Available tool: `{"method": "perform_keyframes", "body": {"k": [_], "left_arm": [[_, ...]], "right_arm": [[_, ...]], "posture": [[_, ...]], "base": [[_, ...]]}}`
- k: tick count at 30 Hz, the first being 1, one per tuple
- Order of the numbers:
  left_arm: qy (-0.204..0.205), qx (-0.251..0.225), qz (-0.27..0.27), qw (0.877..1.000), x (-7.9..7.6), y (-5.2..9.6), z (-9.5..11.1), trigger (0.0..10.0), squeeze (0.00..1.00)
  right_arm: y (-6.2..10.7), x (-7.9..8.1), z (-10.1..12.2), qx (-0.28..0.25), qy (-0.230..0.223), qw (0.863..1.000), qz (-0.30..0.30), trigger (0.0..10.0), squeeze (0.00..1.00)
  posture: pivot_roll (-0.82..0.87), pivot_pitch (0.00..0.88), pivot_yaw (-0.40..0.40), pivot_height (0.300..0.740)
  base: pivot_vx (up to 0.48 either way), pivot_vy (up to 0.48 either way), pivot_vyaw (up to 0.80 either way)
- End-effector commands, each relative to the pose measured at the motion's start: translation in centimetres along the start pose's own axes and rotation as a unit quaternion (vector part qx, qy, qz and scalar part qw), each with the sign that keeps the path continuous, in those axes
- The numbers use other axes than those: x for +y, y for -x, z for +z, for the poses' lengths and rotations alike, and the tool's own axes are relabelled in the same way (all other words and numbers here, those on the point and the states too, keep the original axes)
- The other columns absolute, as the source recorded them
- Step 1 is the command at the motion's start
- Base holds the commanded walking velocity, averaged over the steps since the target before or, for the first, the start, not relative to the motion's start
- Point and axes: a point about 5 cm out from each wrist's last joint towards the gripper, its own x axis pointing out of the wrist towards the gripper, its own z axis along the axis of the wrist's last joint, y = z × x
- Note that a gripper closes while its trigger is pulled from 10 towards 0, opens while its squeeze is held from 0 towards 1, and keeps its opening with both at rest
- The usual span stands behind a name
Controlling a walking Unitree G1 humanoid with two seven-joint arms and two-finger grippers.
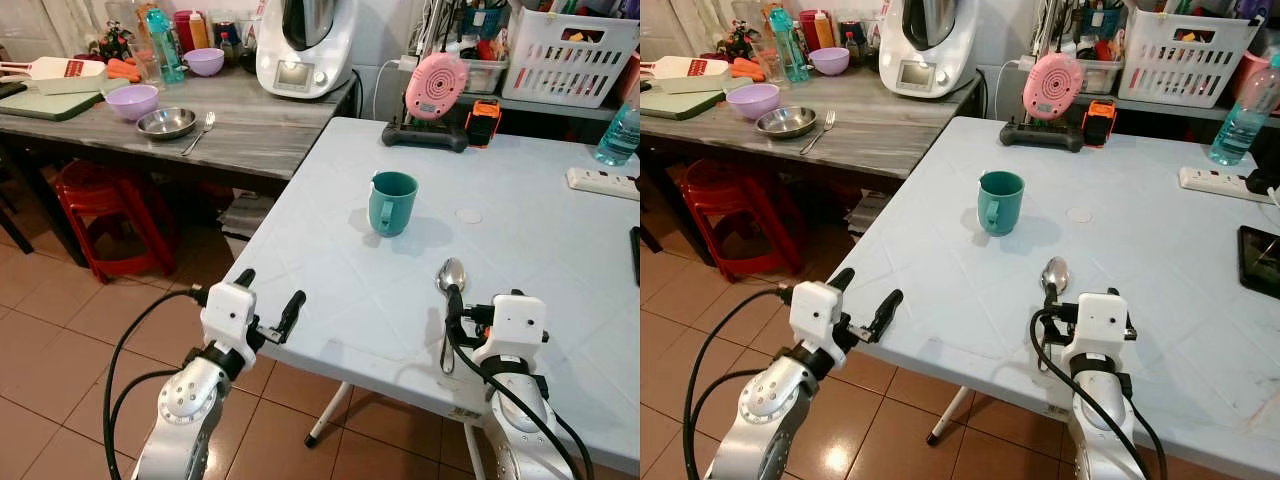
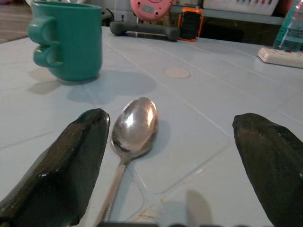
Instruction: Setting the table
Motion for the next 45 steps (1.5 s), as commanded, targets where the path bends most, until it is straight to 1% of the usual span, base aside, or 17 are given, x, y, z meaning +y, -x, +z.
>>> {"method": "perform_keyframes", "body": {"k": [1,2,3,4,6,7,11,13,14,20,21,22,23,28,34,41,45], "left_arm": [[-0.001,-0.015,0.000,1.000,0.0,0.1,0.7,10.0,1.00],[-0.003,-0.015,0.004,1.000,0.1,0.1,0.7,10.0,1.00],[-0.010,-0.014,0.012,1.000,0.1,0.1,0.7,10.0,1.00],[-0.023,-0.007,0.029,0.999,0.4,0.0,0.6,10.0,1.00],[-0.031,0.000,0.041,0.999,0.6,0.0,0.5,10.0,1.00],[-0.031,0.008,0.047,0.998,0.8,-0.1,0.4,10.0,0.00],[-0.027,0.009,0.052,0.998,1.1,-0.1,0.4,10.0,0.00],[-0.029,0.011,0.055,0.998,1.1,-0.1,0.4,10.0,0.00],[-0.031,0.011,0.056,0.998,1.1,-0.1,0.4,10.0,0.00],[-0.042,0.002,0.075,0.996,1.3,-0.5,1.1,10.0,0.00],[-0.046,0.002,0.082,0.996,1.4,-0.6,1.2,10.0,0.00],[-0.049,0.002,0.087,0.995,1.5,-0.6,1.2,10.0,0.00],[-0.054,0.004,0.093,0.994,1.6,-0.6,1.2,10.0,0.00],[-0.046,0.013,0.100,0.994,1.8,-0.6,0.9,10.0,0.00],[-0.050,0.014,0.099,0.994,1.7,-0.6,0.9,10.0,0.00],[-0.053,0.002,0.101,0.993,1.5,-1.0,1.5,10.0,0.00],[-0.052,0.002,0.102,0.993,1.5,-1.0,1.6,10.0,0.00]], "right_arm": [[0.1,0.0,0.4,-0.010,0.000,1.000,0.000,0.0,0.00],[0.1,0.1,0.4,-0.010,0.000,1.000,0.000,4.2,0.00],[0.1,0.1,0.4,-0.010,0.000,1.000,0.000,9.5,0.00],[0.2,0.1,0.5,-0.010,0.000,1.000,0.001,10.0,0.00],[0.2,0.2,0.6,-0.012,-0.002,1.000,0.003,10.0,0.00],[0.4,0.2,0.7,-0.016,-0.002,1.000,0.004,10.0,0.00],[0.7,0.3,0.9,-0.024,-0.004,1.000,0.012,10.0,0.00],[0.8,0.2,0.8,-0.022,-0.004,1.000,0.007,10.0,0.00],[0.8,0.1,0.8,-0.022,-0.006,1.000,0.003,10.0,1.00],[0.9,-0.3,1.1,-0.028,-0.005,1.000,-0.012,10.0,1.00],[0.9,-0.3,1.1,-0.029,-0.005,0.999,-0.012,10.0,0.27],[0.9,-0.3,1.2,-0.030,-0.005,0.999,-0.011,10.0,0.27],[0.9,-0.3,1.2,-0.031,-0.005,0.999,-0.011,10.0,0.00],[0.9,-0.3,1.2,-0.032,-0.006,0.999,-0.009,10.0,0.00],[0.8,-0.2,1.3,-0.027,-0.011,1.000,-0.007,10.0,0.00],[0.9,-0.2,1.5,-0.030,-0.007,1.000,-0.005,10.0,0.00],[0.8,-0.3,1.7,-0.035,-0.006,0.999,-0.006,10.0,0.00]], "posture": [[0.01,0.000,0.015,0.740],[0.02,0.000,0.015,0.740],[0.02,0.000,0.015,0.740],[0.02,0.000,0.015,0.740],[0.02,0.000,0.016,0.740],[0.02,0.000,0.018,0.740],[0.02,0.000,0.017,0.740],[0.02,0.000,0.019,0.740],[0.01,0.000,0.020,0.740],[0.01,0.000,0.026,0.740],[0.02,0.000,0.027,0.740],[0.02,0.000,0.027,0.740],[0.02,0.000,0.027,0.740],[0.02,0.000,0.025,0.740],[0.02,0.000,0.019,0.740],[0.02,0.000,0.018,0.740],[0.02,0.000,0.018,0.740]], "base": [[0.000,0.000,0.00],[0.000,0.000,0.00],[0.000,0.000,0.00],[0.000,0.000,0.00],[0.000,0.000,0.00],[0.000,0.000,0.00],[0.000,0.000,0.00],[0.000,0.000,0.00],[0.000,0.000,0.00],[0.000,0.000,0.00],[0.000,0.000,0.00],[0.000,0.000,0.00],[0.000,0.000,0.00],[0.000,0.000,0.00],[0.000,0.000,0.00],[0.000,0.000,-0.74],[0.000,0.000,0.00]]}}
